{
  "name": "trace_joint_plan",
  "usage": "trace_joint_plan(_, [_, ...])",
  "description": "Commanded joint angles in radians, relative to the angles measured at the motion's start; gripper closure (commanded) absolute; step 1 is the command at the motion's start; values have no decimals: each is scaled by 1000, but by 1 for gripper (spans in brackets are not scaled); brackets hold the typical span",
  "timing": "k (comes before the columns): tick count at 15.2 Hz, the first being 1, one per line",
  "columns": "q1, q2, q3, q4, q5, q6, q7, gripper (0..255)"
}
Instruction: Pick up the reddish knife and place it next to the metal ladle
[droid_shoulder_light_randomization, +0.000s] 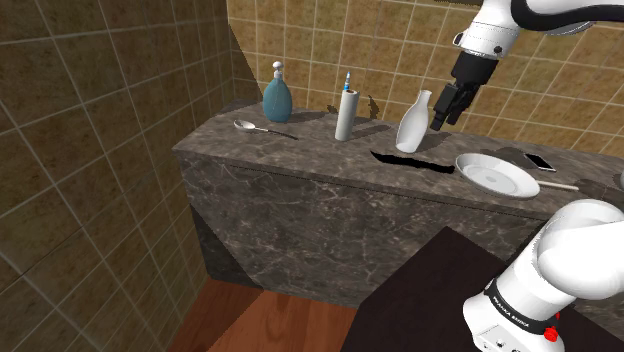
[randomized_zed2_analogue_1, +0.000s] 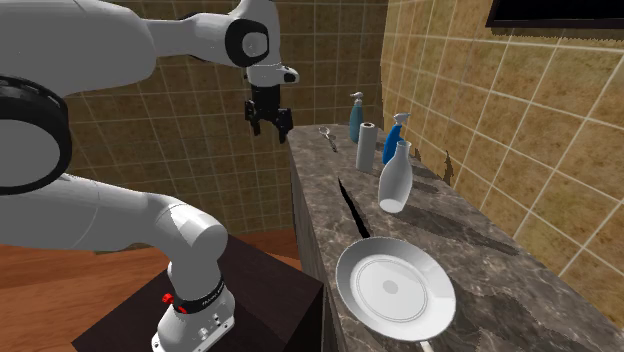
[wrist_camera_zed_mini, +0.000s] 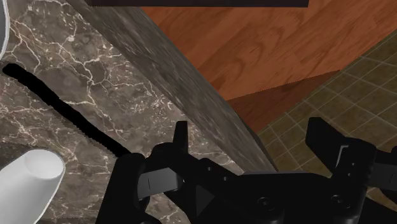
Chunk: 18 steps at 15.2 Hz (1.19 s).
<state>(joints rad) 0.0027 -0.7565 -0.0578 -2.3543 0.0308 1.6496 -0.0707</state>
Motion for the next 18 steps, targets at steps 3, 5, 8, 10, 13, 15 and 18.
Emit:
trace_joint_plan(3, [1,14,-43,-30,-30,39,-84,0])
trace_joint_plan(5, [3,37,-88,-53,-59,81,-167,0])
trace_joint_plan(8, [7,85,-154,-75,-100,147,-291,0])
trace_joint_plan(10, [10,128,-199,-81,-123,193,-374,0])
trace_joint_plan(13, [20,205,-266,-77,-150,264,-498,0])
trace_joint_plan(15, [29,265,-310,-65,-160,312,-582,0])
trace_joint_plan(18, [47,367,-375,-35,-160,382,-711,0])
